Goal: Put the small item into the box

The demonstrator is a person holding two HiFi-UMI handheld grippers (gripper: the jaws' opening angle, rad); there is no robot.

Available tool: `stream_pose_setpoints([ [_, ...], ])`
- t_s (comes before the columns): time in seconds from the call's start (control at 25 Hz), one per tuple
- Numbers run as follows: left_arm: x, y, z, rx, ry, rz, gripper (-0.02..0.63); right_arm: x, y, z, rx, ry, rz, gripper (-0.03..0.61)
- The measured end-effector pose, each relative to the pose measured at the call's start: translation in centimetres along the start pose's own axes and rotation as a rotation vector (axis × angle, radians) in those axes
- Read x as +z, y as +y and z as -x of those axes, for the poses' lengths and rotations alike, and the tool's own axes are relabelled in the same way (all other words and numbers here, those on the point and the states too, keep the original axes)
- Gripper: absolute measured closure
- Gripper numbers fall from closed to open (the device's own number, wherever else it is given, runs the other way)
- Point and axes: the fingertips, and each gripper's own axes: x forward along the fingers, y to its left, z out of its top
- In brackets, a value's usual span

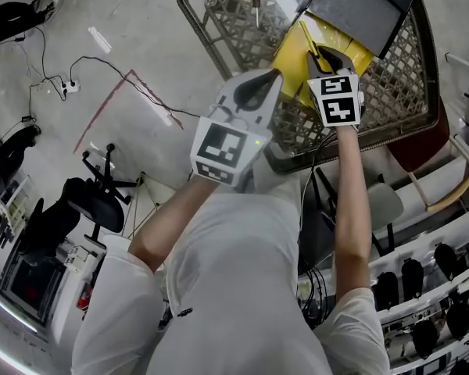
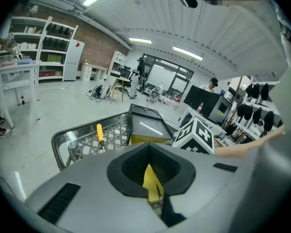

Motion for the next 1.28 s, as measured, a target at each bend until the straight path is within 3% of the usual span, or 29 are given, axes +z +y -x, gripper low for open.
stream_pose_setpoints([
  [0.36,0.3,-0.4,0.5,-0.009,-0.004,-0.01,0.612,0.3,0.4,1.3,-0.007,-0.042,-0.032,0.505],
  [0.6,2.0,-1.8,1.5,-0.023,-0.024,-0.041,0.612,1.1,0.4,3.8,-0.005,-0.097,-0.066,0.548],
  [1.28,4.9,-7.3,6.8,-0.105,-0.015,-0.117,0.612,4.2,2.9,17.7,-0.101,-0.258,-0.146,0.58],
])
